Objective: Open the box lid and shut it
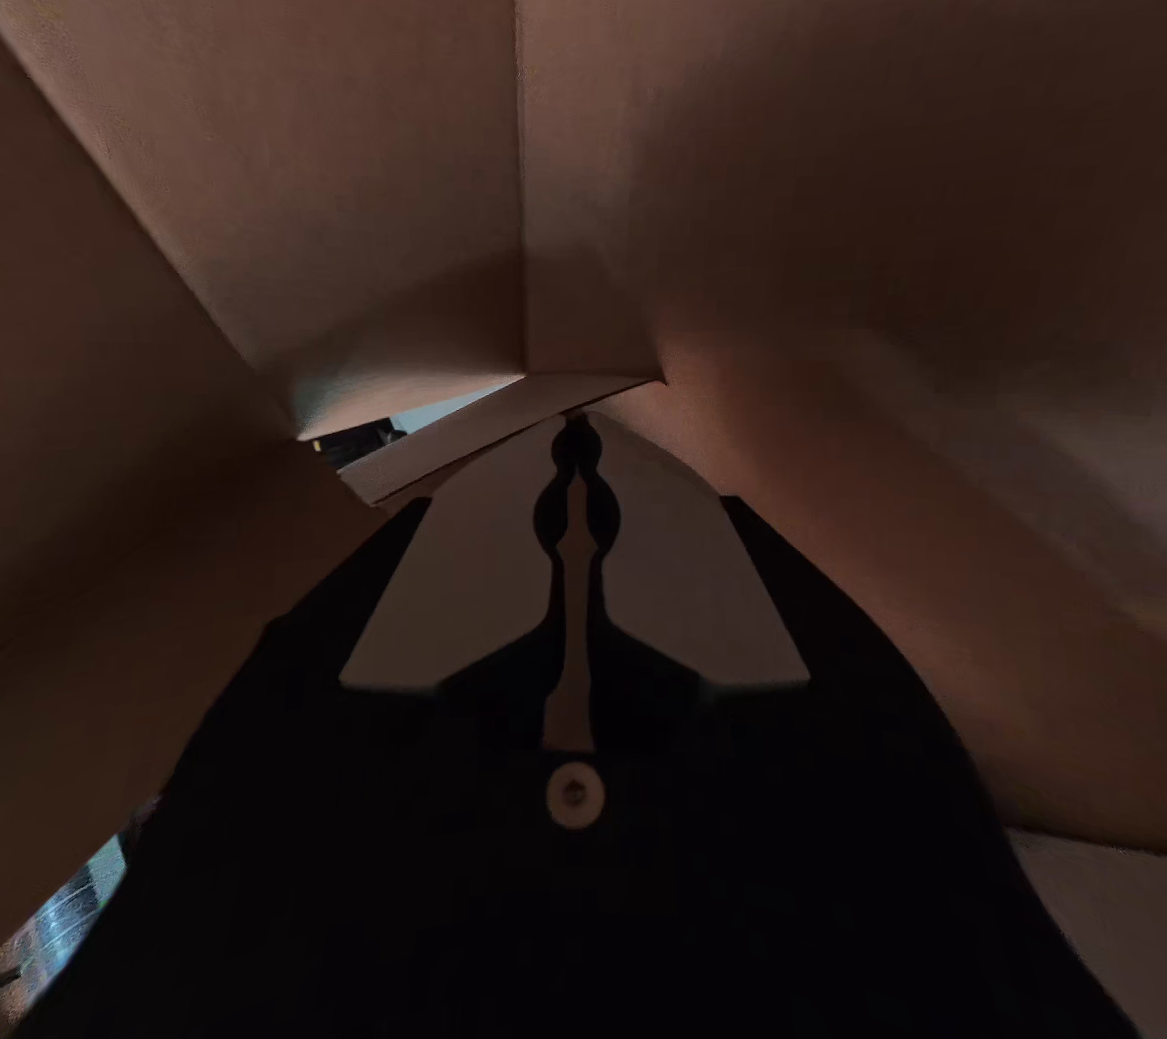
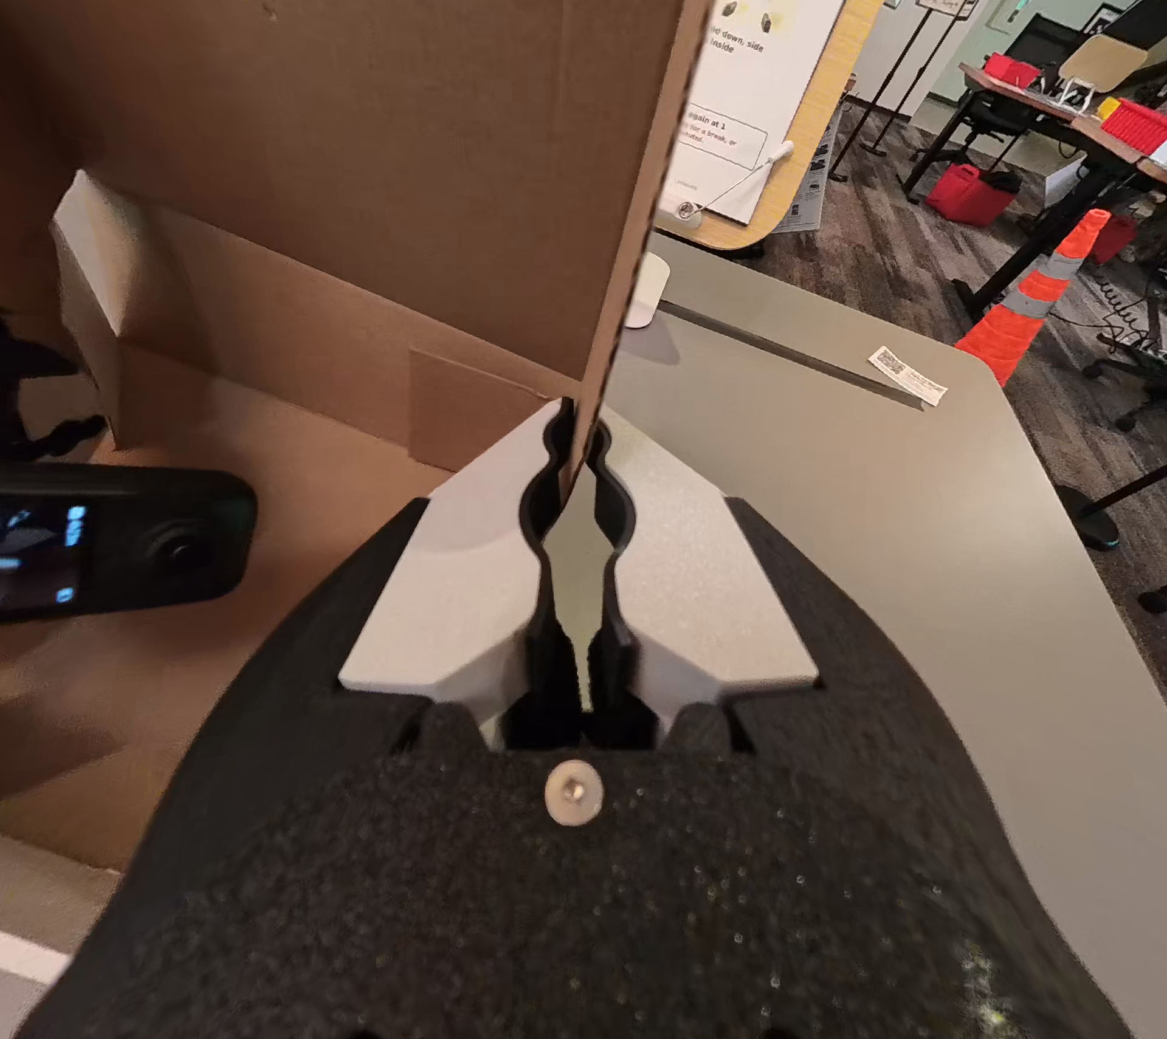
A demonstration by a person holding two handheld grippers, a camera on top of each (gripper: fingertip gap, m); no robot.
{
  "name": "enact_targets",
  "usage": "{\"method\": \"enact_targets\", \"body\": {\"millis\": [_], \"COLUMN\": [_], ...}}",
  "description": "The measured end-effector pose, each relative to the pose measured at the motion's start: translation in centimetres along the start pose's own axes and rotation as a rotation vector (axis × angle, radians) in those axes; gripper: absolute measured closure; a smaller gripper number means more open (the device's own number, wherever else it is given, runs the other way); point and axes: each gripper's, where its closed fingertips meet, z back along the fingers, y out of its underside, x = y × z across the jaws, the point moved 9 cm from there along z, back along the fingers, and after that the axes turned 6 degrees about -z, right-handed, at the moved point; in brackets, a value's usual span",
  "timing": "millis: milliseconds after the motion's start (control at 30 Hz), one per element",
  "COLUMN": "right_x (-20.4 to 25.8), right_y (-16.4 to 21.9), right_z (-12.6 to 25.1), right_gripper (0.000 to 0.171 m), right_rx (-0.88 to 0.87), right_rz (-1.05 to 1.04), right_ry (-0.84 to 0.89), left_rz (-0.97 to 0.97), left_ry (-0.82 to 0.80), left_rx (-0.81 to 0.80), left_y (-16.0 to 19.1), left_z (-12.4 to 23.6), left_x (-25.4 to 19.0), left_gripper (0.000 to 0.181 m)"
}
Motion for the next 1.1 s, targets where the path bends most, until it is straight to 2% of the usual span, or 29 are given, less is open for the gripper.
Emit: {"method": "enact_targets", "body": {"millis": [133, 233, 333, 367, 433, 533, 600, 667, 767, 833, 933, 1100], "right_x": [-0.4, -0.6, -0.3, -0.2, -0.1, 0.1, 0.3, 0.4, 0.4, 0.4, 0.4, 0.4], "right_y": [0.0, -0.2, -0.2, -0.2, -0.3, -0.3, -0.4, -0.5, -0.4, -0.4, -0.4, -0.3], "right_z": [-0.3, -0.3, -0.4, -0.4, -0.4, -0.4, -0.4, -0.4, -0.3, -0.2, -0.3, -0.5], "right_gripper": [0.169, 0.169, 0.169, 0.168, 0.169, 0.169, 0.169, 0.169, 0.169, 0.169, 0.169, 0.169], "right_rx": [0.003, 0.012, 0.010, 0.012, 0.013, 0.013, 0.015, 0.017, 0.019, 0.018, 0.012, 0.001], "right_rz": [-0.005, -0.016, -0.001, 0.008, 0.005, -0.016, -0.009, -0.008, -0.008, -0.004, 0.016, 0.058], "right_ry": [0.009, 0.002, 0.004, 0.015, 0.010, -0.011, 0.001, 0.004, 0.006, 0.004, -0.008, -0.041], "left_rz": [0.072, 0.151, 0.187, 0.155, 0.084, 0.203, 0.293, 0.426, 0.672, 0.792, 0.778, 0.565], "left_ry": [0.059, -0.012, 0.005, 0.002, -0.016, -0.002, -0.024, 0.021, 0.199, 0.228, 0.038, -0.002], "left_rx": [-0.078, -0.075, -0.085, -0.117, -0.284, -0.447, -0.473, -0.473, -0.470, -0.453, -0.268, -0.106], "left_y": [-1.1, -0.6, 0.0, 0.0, -0.4, 0.1, 1.5, 3.6, 6.3, 7.3, 7.3, 3.5], "left_z": [-0.3, -0.3, -0.5, -0.2, 1.2, 3.8, 5.0, 5.8, 6.9, 7.0, 5.3, 2.0], "left_x": [0.3, 1.3, 1.3, 1.1, 0.1, 0.2, 1.2, 1.9, 1.7, 1.3, 1.8, 2.2], "left_gripper": [0.181, 0.181, 0.181, 0.181, 0.181, 0.181, 0.181, 0.181, 0.181, 0.181, 0.181, 0.181]}}
